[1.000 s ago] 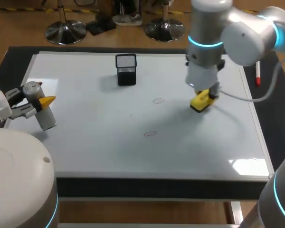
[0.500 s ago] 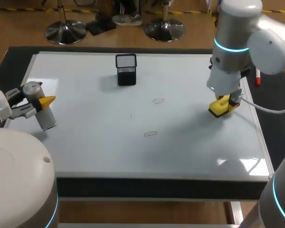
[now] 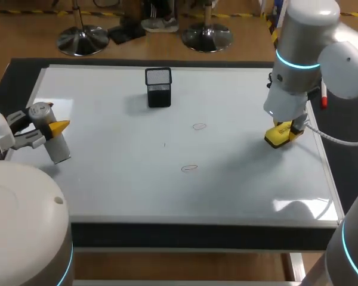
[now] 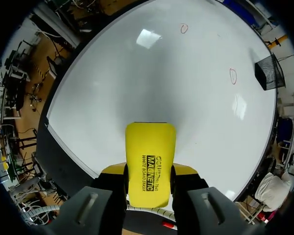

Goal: Pick up the inspection probe, press it on each red-marked spot on the whiteboard one by one, put down the probe, pick up the eraser, and wipe off all the red marks.

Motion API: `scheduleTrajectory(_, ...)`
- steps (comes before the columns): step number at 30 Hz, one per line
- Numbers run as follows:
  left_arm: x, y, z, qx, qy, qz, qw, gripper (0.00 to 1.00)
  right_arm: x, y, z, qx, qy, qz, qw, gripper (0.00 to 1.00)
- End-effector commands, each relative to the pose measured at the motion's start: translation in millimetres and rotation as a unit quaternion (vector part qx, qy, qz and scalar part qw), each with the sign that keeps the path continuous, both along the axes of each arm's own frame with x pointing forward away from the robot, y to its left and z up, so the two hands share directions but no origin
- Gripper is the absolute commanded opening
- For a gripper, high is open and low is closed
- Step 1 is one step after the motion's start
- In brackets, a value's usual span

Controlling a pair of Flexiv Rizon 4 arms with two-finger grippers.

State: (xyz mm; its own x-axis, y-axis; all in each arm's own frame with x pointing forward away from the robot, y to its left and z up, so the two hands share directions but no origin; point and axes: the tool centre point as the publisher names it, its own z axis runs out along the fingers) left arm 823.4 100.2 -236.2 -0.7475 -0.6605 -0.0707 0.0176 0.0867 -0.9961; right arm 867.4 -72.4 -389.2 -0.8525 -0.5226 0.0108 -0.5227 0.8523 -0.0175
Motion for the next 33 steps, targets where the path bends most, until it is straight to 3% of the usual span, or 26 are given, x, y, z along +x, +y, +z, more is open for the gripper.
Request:
scheduleTrajectory(1, -0.8, -1, 0.6, 0.005, -0.002, -0.004, 1.000, 0.00, -0.5, -1, 1, -0.001, 0.000, 0.001, 1.000, 0.00)
scheduleTrajectory(6, 8.4, -22, 4.8, 0.013, -0.007, -0.031, 0.999, 0.00, -0.5, -1, 1, -0.001, 0.000, 0.001, 1.000, 0.00)
scheduleTrajectory(12, 25.0, -69, 11.1, 0.002, -0.016, -0.085, 0.996, 0.00, -0.5, -1, 1, -0.001, 0.000, 0.001, 1.000, 0.00)
scheduleTrajectory(23, 59.5, -165, 17.3, -0.006, -0.022, -0.195, 0.980, 0.00, -0.5, -1, 1, -0.001, 0.000, 0.001, 1.000, 0.00)
scheduleTrajectory(33, 83.8, -230, 15.8, -0.001, -0.018, -0.259, 0.966, 0.00, -0.5, -1, 1, -0.001, 0.000, 0.001, 1.000, 0.00)
